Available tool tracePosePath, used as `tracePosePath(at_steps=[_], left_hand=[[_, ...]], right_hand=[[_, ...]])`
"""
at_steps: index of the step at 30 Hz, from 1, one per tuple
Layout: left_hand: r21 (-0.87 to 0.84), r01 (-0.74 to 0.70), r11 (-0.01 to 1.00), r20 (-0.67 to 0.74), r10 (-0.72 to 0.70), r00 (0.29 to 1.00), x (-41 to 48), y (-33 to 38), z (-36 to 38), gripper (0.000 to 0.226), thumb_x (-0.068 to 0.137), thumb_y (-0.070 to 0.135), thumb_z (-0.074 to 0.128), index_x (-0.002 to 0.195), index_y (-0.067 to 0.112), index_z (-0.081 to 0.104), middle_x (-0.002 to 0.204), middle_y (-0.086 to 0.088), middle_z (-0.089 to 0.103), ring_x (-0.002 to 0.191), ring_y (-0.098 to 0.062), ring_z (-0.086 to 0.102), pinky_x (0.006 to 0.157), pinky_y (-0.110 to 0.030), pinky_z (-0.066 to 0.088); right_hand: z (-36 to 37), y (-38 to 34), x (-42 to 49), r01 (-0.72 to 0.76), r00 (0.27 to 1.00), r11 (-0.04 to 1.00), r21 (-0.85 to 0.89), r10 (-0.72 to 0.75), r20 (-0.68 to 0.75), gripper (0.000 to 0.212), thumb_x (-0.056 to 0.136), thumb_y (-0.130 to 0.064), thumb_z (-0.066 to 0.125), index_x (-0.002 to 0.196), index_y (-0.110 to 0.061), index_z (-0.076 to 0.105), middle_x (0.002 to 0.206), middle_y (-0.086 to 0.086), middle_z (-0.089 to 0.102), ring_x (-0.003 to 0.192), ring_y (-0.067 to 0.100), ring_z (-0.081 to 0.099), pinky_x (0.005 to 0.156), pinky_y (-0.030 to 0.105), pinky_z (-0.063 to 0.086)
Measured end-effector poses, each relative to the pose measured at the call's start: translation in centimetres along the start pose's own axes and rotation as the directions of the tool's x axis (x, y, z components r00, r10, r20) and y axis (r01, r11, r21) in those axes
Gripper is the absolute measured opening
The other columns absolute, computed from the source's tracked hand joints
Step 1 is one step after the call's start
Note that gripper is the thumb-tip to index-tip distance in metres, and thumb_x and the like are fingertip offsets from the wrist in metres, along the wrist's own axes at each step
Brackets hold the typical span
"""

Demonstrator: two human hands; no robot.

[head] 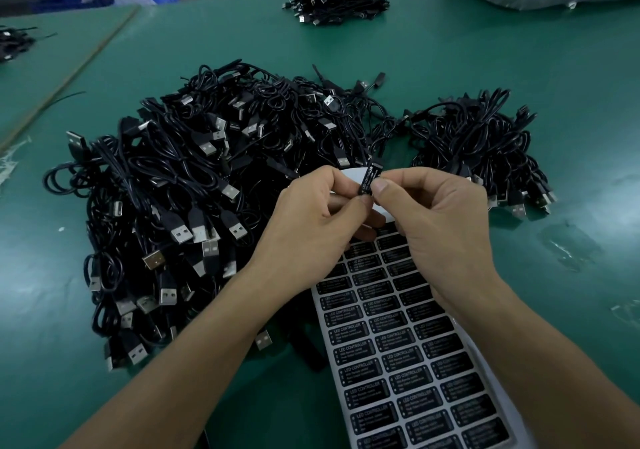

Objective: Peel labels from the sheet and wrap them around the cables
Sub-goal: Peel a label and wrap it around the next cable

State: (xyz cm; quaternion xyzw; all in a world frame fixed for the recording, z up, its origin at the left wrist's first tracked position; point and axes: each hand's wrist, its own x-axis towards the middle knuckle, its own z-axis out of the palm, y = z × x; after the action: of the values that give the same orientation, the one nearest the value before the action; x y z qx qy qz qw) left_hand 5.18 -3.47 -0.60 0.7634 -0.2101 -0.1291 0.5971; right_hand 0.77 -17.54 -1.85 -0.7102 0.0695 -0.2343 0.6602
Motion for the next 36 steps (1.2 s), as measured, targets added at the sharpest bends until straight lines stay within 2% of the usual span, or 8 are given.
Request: tracePosePath(at_steps=[5, 16, 27, 31, 36], left_hand=[[-0.011, 0.006, 1.0, 0.001, -0.006, 1.0, -0.06, 0.12, 0.15, 0.009, 0.1, 0.02, 0.06, 0.092, 0.017, 0.059, 0.081, 0.004, 0.078, 0.073, -0.012, 0.075, 0.055, -0.016, 0.051], [-0.002, 0.021, 1.0, -0.018, -0.021, 1.0, -0.25, 0.48, 0.45, 0.009, 0.1, 0.017, 0.06, 0.092, 0.014, 0.059, 0.079, 0.003, 0.078, 0.072, -0.011, 0.075, 0.055, -0.015, 0.049], [0.026, -0.038, 0.999, -0.048, 0.039, 0.998, -0.3, 0.42, 0.48, 0.017, 0.097, 0.014, 0.061, 0.081, 0.018, 0.058, 0.072, 0.0, 0.076, 0.069, -0.013, 0.074, 0.056, -0.015, 0.05], [0.028, -0.055, 0.998, -0.055, 0.057, 0.997, -0.35, 0.38, 0.4, 0.019, 0.096, 0.011, 0.061, 0.079, 0.019, 0.057, 0.073, 0.003, 0.076, 0.07, -0.009, 0.074, 0.057, -0.014, 0.051], [0.021, -0.058, 0.998, -0.051, 0.059, 0.997, -0.33, 0.37, 0.3, 0.016, 0.096, 0.011, 0.06, 0.081, 0.016, 0.057, 0.077, 0.001, 0.077, 0.071, -0.011, 0.075, 0.057, -0.015, 0.051]], right_hand=[[-0.1, -0.07, -0.05, -0.008, 1.0, 1.0, -0.012, 0.008, -0.016, 0.011, 0.089, -0.012, 0.073, 0.082, -0.019, 0.076, 0.073, -0.007, 0.074, 0.066, 0.003, 0.068, 0.064, 0.015, 0.052], [-0.07, -0.13, -0.2, -0.007, 0.998, 0.999, -0.038, 0.005, -0.068, 0.011, 0.085, -0.013, 0.075, 0.078, -0.021, 0.077, 0.068, -0.01, 0.074, 0.061, -0.001, 0.067, 0.059, 0.011, 0.049], [-0.1, -0.24, -0.31, 0.003, 0.997, 1.0, -0.022, -0.004, -0.071, 0.009, 0.081, -0.01, 0.08, 0.077, -0.018, 0.076, 0.068, -0.008, 0.074, 0.061, 0.002, 0.069, 0.057, 0.011, 0.05], [-0.1, -0.3, -0.32, 0.014, 0.997, 0.999, -0.032, -0.016, -0.071, 0.012, 0.08, -0.014, 0.083, 0.074, -0.021, 0.075, 0.066, -0.01, 0.073, 0.059, 0.001, 0.068, 0.056, 0.009, 0.049], [-0.24, -0.31, -0.2, 0.002, 0.996, 1.0, -0.021, -0.004, -0.084, 0.012, 0.077, -0.018, 0.086, 0.073, -0.017, 0.075, 0.063, -0.01, 0.072, 0.055, -0.002, 0.065, 0.054, 0.008, 0.047]])
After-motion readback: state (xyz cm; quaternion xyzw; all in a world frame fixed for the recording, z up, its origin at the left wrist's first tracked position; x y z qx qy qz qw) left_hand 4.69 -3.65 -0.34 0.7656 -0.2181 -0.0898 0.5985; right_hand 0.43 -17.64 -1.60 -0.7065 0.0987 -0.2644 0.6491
